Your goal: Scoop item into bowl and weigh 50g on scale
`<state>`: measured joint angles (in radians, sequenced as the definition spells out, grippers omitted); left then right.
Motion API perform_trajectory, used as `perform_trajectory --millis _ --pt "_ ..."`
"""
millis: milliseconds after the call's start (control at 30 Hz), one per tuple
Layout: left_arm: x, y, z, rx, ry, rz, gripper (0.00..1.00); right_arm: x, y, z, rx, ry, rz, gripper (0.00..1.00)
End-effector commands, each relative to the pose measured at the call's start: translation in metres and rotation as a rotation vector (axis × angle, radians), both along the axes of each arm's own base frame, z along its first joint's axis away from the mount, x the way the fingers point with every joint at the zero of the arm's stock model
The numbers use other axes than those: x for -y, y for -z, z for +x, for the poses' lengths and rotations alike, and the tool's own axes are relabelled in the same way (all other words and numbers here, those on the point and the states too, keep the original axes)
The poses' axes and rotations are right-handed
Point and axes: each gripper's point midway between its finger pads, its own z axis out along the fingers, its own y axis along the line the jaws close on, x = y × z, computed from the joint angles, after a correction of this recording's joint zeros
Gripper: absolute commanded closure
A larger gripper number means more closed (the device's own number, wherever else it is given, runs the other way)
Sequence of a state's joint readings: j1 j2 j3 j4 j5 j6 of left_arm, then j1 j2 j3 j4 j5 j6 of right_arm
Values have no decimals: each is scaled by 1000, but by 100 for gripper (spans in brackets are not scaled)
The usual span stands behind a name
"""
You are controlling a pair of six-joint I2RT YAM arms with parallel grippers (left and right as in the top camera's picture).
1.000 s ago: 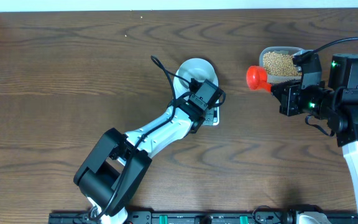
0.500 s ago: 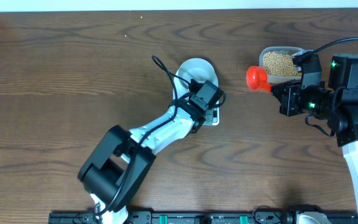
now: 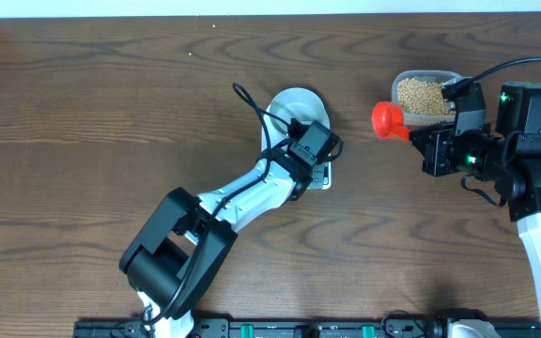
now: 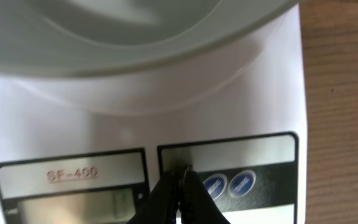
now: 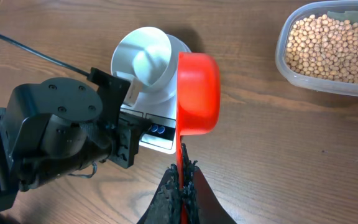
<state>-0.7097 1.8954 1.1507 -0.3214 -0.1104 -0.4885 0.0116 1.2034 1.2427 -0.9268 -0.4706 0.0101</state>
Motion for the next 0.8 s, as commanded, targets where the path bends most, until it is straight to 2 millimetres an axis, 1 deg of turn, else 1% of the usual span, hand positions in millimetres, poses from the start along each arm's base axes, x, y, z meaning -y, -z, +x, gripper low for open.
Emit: perform_trajectory --millis 0,100,200,500,767 --pt "-3 -26 1 49 15 -20 93 -2 -9 3 32 -17 -10 99" --pt "-1 -42 3 78 14 -44 92 -2 -9 4 38 -17 -10 99" --pt "-1 -47 3 87 14 -52 93 -2 -10 5 45 -17 -10 99" --pt "-2 -46 2 80 14 -45 93 -2 -11 6 51 -17 -10 99" --pt "-3 -40 1 73 36 -24 93 1 -11 8 57 -5 -24 99"
